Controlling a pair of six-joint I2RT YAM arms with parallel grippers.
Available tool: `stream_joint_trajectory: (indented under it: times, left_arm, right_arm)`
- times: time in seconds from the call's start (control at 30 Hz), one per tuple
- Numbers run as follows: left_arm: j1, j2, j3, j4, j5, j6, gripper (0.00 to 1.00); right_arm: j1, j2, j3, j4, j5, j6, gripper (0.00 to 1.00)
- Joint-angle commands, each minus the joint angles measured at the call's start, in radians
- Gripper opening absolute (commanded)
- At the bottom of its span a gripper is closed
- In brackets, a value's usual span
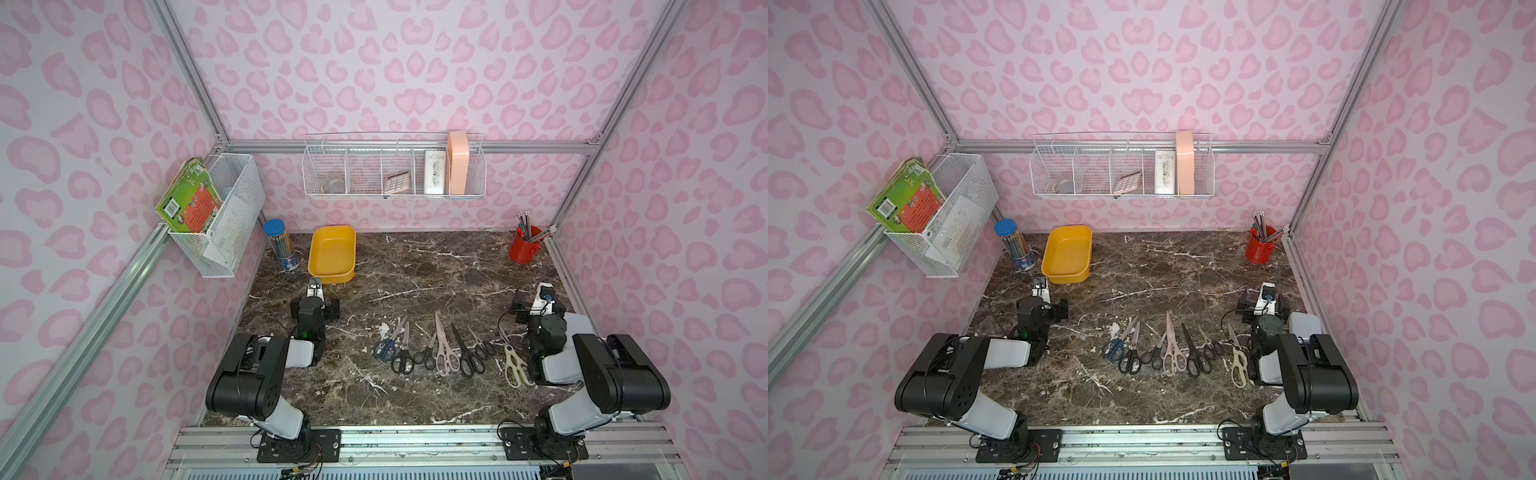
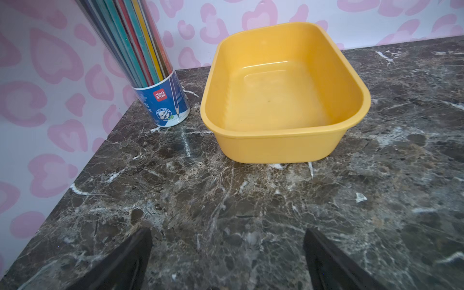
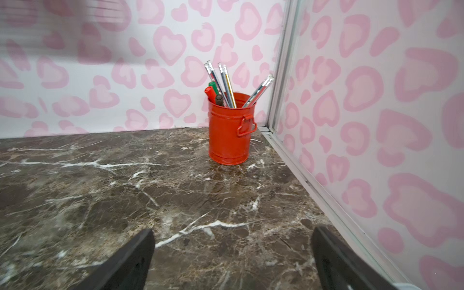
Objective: Put the scissors into the storage box
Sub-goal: Move the storage box to the center of the board.
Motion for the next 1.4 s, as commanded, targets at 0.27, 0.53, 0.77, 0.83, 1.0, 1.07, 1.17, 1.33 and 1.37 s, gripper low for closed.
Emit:
stream_joint_trajectory:
  times: [0.27,0.53,0.77,0.83,1.0,1.07,1.17,1.33,1.37]
  left_arm:
    - [0.020,-0.006,0.015,-0.025,0.033,-0.011,0.99]
    - [0.020,-0.006,0.015,-0.023,0.036,-0.011,0.99]
    - [0.003,-0.025,0.003,0.017,-0.005,0.031,0.94]
    - [-0.053,-0.121,0.086,-0.195,-0.146,0.040,0.85]
    - [0.013,-0.158,0.582,-1.154,0.031,-0.250,0.65]
    - [0.019,-0.096,0.698,-1.306,0.037,-0.281,0.54]
    - [0.021,-0.033,0.780,-1.362,0.065,-0.301,0.56]
    - [0.050,0.071,0.873,-1.407,0.078,-0.357,0.59]
    - [0.061,0.087,0.883,-1.407,0.088,-0.366,0.59]
  right_arm:
    - [-0.002,-0.003,0.001,0.008,-0.024,0.007,1.00]
    - [-0.007,-0.003,0.002,0.003,-0.031,0.008,1.00]
    - [0.008,-0.023,0.000,0.005,0.007,0.000,1.00]
    - [0.081,-0.126,0.056,-0.167,0.155,-0.044,0.99]
    - [0.158,-0.298,0.286,-0.615,0.038,-0.026,0.95]
    - [0.187,-0.326,0.330,-0.705,-0.047,0.018,0.95]
    - [0.309,-0.366,0.288,-0.670,-0.017,-0.031,0.95]
    - [0.475,-0.422,0.157,-0.525,0.099,-0.127,0.96]
    - [0.489,-0.439,0.142,-0.528,0.101,-0.130,0.96]
